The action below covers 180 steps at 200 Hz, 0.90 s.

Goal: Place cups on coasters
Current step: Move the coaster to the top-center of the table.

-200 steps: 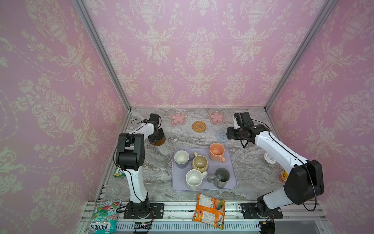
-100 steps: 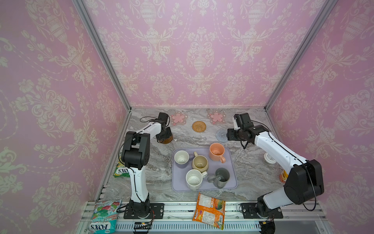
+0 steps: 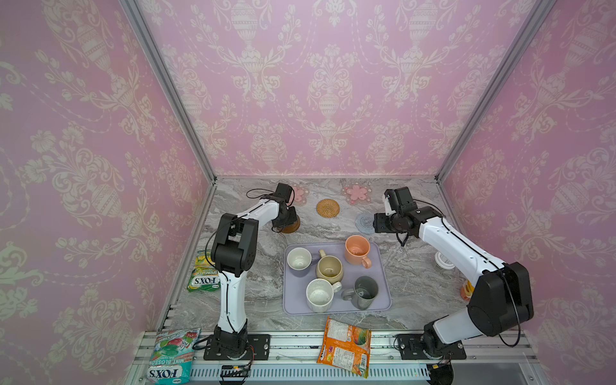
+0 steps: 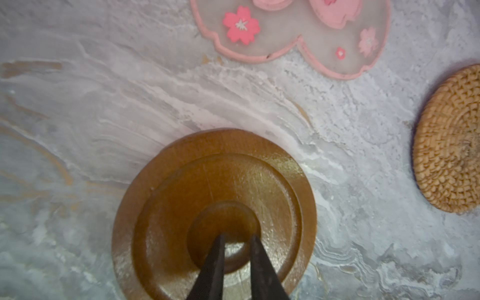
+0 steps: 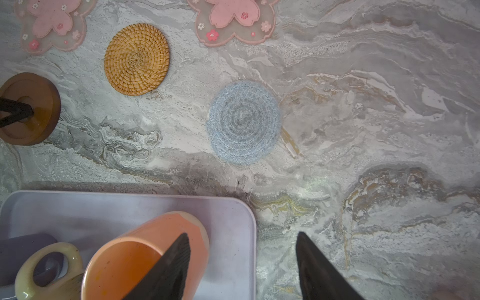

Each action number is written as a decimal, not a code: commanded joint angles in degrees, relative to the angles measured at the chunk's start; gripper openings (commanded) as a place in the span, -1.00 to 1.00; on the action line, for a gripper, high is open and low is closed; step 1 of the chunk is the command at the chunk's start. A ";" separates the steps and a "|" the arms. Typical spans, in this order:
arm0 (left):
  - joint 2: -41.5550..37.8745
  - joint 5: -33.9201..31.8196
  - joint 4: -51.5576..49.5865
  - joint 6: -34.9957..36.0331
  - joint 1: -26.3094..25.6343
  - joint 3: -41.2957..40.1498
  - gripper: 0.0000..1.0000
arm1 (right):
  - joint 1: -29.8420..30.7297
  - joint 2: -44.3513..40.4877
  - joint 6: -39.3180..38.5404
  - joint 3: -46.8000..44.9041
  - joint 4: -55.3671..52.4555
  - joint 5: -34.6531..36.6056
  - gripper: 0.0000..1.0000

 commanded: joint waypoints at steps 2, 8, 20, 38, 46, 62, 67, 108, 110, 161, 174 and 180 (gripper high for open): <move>4.94 4.25 -2.70 -2.30 -2.38 -0.91 -0.57 | -0.38 -0.25 -0.28 -0.74 -0.39 -1.04 0.34; 5.14 4.26 -2.68 -2.36 -2.61 -0.67 -0.58 | -0.41 -0.10 -0.26 -0.74 -0.39 -1.11 0.33; 5.43 4.26 -2.77 -2.57 -2.84 -0.34 -0.57 | -0.41 -0.09 -0.44 -0.74 -0.56 -1.15 0.33; 5.58 4.34 -2.89 -2.62 -2.97 0.00 -0.57 | -0.41 -0.30 -0.74 -0.74 -0.65 -0.68 0.34; 5.58 4.03 -3.06 -2.64 -3.06 0.21 -0.57 | -0.41 -0.26 -0.76 -0.69 -0.65 -0.61 0.34; 5.31 3.18 -3.52 -2.45 -3.06 0.23 -0.57 | -0.49 -0.39 -0.77 -2.55 -0.65 -0.61 0.34; 5.25 2.84 -3.79 -2.41 -3.06 0.23 -0.57 | -0.49 -0.35 -0.76 -2.77 -0.65 -0.67 0.34; 4.32 1.27 -5.21 -1.48 -3.06 -0.65 -0.57 | -0.54 -0.45 -0.78 -3.28 -0.49 -0.72 0.34; 4.27 1.27 -5.20 -1.50 -3.06 -0.71 -0.57 | -0.51 -0.52 -0.80 -3.29 -0.50 -0.76 0.34; 2.27 1.62 -4.43 -1.77 -3.06 -4.61 -0.57 | -0.58 -0.78 -0.54 -3.64 -0.24 -0.80 0.34; 1.76 1.47 -4.33 -1.69 -3.06 -5.33 -0.57 | -0.58 -0.92 -0.35 -3.81 -0.14 -0.80 0.34; 1.62 1.44 -4.32 -1.60 -3.06 -5.55 -0.57 | -0.58 -0.93 -0.24 -3.90 -0.13 -0.87 0.34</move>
